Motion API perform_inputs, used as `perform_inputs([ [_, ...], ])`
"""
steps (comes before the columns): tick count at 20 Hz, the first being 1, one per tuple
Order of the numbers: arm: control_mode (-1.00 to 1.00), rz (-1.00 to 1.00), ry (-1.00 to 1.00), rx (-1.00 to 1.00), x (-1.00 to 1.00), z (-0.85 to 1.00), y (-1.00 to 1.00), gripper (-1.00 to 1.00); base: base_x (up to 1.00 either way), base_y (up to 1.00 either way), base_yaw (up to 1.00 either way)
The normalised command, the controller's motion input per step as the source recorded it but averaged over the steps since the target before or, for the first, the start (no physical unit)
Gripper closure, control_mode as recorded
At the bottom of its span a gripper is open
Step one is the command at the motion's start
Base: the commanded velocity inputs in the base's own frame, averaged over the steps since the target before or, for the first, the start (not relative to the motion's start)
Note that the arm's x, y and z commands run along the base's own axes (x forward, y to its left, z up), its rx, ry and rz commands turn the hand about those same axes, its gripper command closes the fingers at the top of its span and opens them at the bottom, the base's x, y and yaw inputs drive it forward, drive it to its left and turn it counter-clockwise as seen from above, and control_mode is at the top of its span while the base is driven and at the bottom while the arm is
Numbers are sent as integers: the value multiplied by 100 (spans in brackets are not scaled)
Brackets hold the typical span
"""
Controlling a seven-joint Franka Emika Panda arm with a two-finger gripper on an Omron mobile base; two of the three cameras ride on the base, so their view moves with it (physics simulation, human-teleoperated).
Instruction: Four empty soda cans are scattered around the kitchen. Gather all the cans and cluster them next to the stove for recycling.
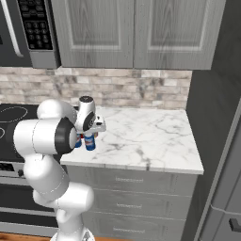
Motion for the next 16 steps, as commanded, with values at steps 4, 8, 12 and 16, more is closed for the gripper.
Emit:
perform_inputs([
  [4, -100, 5, 0, 0, 17, -20, 0, 100, 0, 0, 0],
  [8, -100, 5, 0, 0, 15, -18, 0, 100, 0, 0, 0],
  [12, -100, 5, 0, 0, 13, -22, 6, 100, 0, 0, 0],
  [16, -100, 5, 0, 0, 2, -17, 26, -100, 0, 0, 0],
])
